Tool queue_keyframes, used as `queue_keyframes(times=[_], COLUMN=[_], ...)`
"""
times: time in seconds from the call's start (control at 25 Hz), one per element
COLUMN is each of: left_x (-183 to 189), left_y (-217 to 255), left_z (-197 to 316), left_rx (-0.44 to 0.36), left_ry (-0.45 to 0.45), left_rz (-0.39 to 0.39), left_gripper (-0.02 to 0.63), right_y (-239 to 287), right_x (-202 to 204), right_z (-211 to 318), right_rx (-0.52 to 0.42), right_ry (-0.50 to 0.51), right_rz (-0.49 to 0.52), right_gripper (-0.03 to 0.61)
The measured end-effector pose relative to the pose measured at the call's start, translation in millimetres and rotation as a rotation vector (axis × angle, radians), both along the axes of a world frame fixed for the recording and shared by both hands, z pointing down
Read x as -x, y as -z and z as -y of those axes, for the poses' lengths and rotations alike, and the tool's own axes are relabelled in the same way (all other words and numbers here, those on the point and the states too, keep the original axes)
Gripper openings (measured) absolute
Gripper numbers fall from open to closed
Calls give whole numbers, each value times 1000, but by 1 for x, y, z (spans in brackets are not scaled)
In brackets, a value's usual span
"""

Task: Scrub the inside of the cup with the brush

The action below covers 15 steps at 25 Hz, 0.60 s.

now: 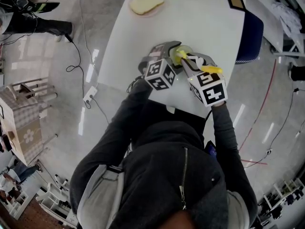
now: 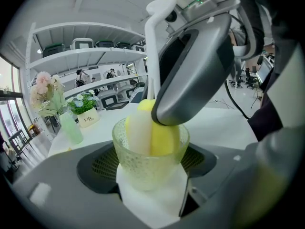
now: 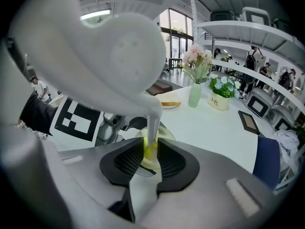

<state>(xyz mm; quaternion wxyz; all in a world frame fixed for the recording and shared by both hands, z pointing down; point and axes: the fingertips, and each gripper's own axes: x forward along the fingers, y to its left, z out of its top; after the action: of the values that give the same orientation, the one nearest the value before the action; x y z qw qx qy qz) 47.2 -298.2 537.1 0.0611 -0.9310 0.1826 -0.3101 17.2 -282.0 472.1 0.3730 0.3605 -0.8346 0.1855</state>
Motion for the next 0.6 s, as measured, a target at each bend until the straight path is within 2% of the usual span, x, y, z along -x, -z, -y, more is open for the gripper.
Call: queue_keyframes(times=[0.6], left_x=[-1], left_y=[0], left_z=[2], left_rx=[4], left_ry=[8], left_rz=[-11], left_gripper=[385], right_y=[-8], right_x=[-7], right_z=[11], right_rx=[-8], right_ry=[-18], right_rz=[-19], right_gripper=[91])
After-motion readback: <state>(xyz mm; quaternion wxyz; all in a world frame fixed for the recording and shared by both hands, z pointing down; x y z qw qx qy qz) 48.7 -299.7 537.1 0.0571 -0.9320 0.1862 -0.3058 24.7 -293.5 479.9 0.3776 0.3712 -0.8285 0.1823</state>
